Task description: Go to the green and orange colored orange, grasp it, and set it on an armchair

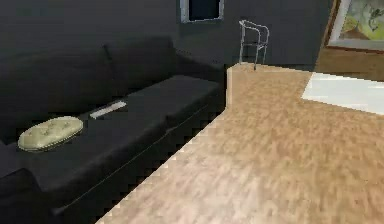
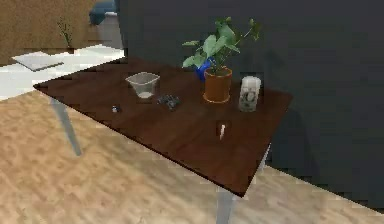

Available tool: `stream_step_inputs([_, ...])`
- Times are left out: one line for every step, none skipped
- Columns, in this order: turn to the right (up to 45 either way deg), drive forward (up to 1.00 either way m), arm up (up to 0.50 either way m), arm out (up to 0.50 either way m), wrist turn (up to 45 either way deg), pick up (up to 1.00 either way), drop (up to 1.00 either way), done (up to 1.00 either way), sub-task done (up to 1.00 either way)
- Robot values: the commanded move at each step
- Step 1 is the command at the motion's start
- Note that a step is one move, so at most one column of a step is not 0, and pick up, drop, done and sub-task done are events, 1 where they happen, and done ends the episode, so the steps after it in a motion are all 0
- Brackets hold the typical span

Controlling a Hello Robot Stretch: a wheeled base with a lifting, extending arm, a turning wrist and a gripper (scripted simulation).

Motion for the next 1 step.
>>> stream_step_inputs([33.0,0.0,0.0,0.0,0.0,0.0,0.0,0.0,0.0])
